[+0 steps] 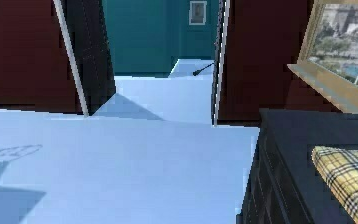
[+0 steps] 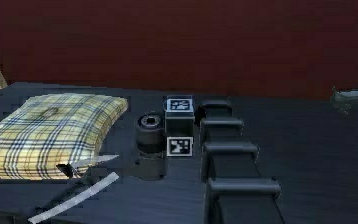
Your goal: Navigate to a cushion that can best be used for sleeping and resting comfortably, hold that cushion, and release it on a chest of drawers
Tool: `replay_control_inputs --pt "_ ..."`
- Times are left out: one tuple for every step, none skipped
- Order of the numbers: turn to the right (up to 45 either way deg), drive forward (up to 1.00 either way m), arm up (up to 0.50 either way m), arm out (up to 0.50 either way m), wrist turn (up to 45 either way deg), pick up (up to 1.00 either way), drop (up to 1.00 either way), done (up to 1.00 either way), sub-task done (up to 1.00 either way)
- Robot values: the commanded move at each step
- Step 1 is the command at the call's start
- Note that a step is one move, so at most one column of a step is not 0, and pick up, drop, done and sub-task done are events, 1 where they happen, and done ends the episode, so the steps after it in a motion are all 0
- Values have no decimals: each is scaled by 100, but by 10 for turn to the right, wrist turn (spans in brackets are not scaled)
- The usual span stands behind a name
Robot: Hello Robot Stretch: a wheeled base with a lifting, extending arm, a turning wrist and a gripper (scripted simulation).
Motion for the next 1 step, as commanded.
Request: replay_control_inputs --pt "0 0 0 0 0 0 0 100 0"
